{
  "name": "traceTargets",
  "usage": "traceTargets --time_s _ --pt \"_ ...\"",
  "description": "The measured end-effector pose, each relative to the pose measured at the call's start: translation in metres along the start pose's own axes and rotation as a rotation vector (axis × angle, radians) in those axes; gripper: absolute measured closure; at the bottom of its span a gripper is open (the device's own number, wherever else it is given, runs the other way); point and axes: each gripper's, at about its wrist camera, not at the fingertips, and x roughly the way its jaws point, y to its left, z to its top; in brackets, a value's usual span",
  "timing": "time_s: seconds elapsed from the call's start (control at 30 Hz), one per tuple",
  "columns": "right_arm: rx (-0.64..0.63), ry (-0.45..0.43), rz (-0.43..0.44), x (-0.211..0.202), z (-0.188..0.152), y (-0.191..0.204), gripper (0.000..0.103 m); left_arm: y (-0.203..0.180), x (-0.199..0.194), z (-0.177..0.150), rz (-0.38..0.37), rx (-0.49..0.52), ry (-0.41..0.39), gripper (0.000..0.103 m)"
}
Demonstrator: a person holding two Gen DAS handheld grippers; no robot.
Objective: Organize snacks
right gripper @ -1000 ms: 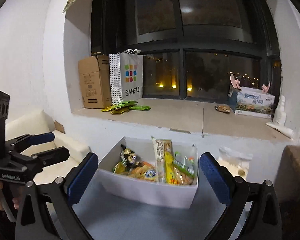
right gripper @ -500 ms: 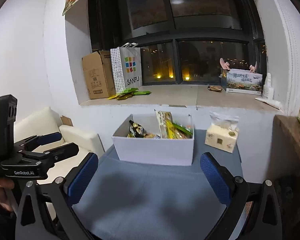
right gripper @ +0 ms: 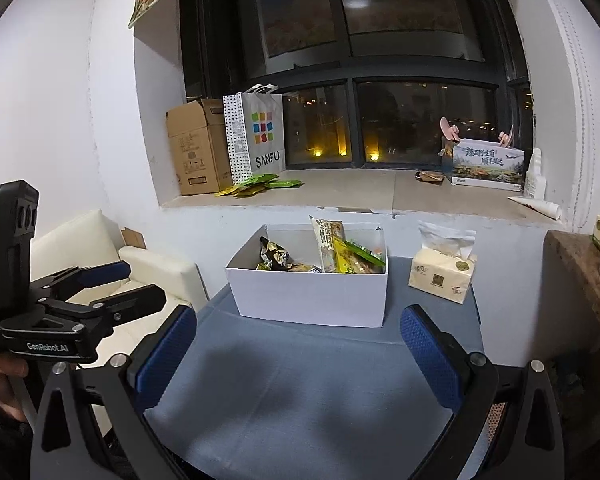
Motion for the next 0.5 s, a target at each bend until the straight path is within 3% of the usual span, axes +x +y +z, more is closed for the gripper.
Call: traceTargets --time_s 0.5 --pt "0.004 0.005 -0.003 0.0001 -0.0008 0.0017 0.0 -0.0004 0.0016 -0.0006 0.004 0.007 0.008 0.0"
